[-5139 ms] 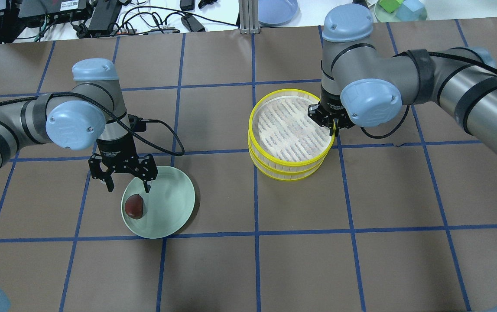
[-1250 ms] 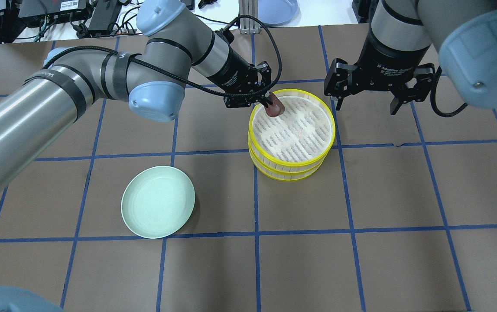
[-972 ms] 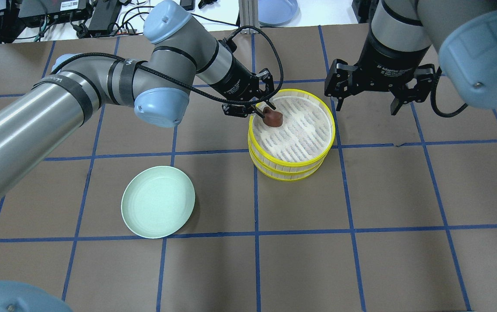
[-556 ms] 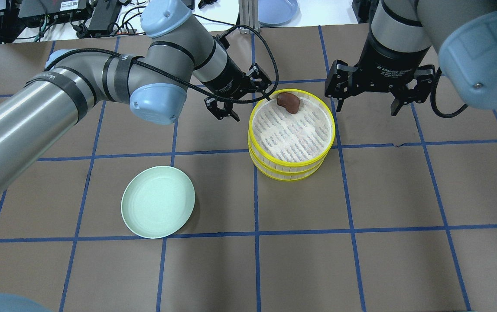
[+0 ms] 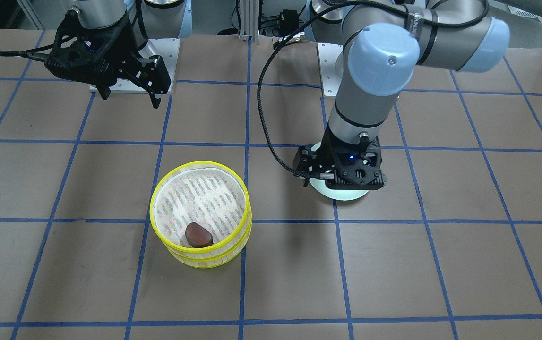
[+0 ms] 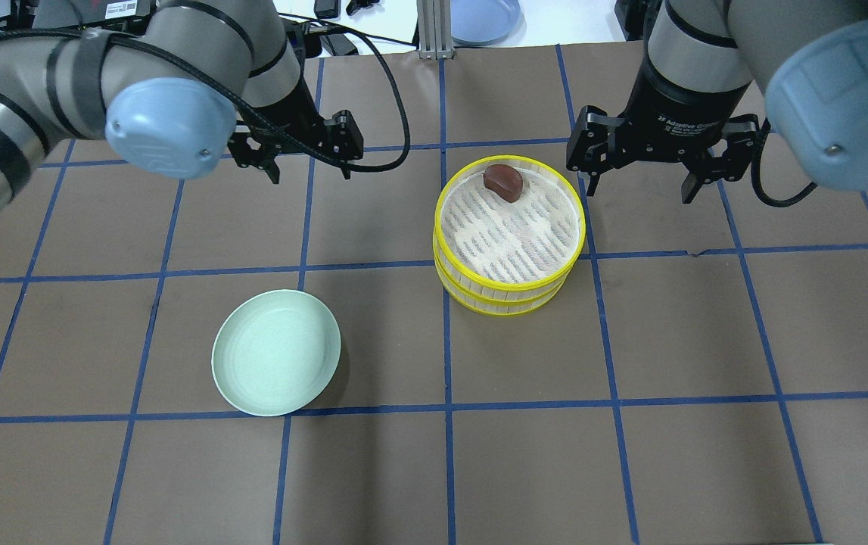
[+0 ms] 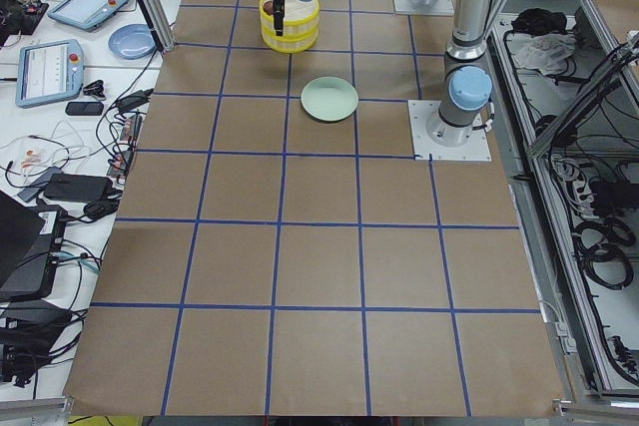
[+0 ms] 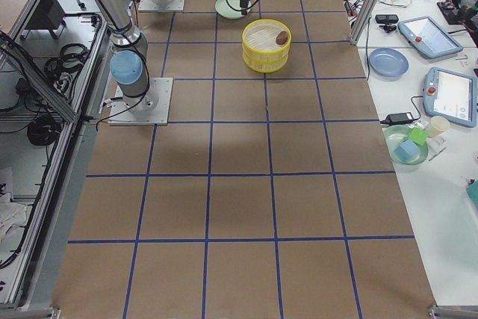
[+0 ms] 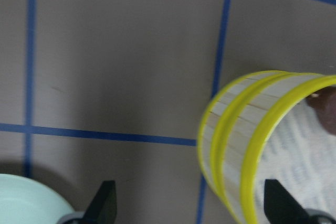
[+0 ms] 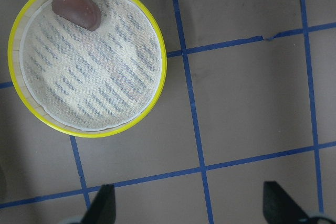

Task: Place buns in different layers of steamer

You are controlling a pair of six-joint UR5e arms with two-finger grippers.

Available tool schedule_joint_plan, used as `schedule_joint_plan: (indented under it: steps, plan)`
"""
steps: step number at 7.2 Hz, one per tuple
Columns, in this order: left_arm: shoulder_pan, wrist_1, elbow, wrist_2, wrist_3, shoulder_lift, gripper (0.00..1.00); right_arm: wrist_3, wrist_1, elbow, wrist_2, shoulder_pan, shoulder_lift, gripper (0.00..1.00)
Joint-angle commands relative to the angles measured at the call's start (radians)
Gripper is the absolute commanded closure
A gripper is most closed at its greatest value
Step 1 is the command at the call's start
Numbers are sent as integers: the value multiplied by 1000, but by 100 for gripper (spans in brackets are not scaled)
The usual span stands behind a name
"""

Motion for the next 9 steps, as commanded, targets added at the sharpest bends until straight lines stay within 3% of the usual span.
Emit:
schedule_joint_plan:
  steps: [1, 4, 6, 9]
  plan:
    - [58, -107, 8, 55, 118, 121, 0, 0, 0, 1, 0, 0, 0, 0]
    - [67, -216, 2, 46, 119, 252, 0, 0, 2, 1, 0, 0, 0, 0]
    - [63, -224, -21, -25, 81, 272, 0, 2, 2, 1, -1, 0, -2, 0]
    - [64, -224, -36, -28, 82, 278, 0, 2, 2, 1, 0, 0, 0, 0]
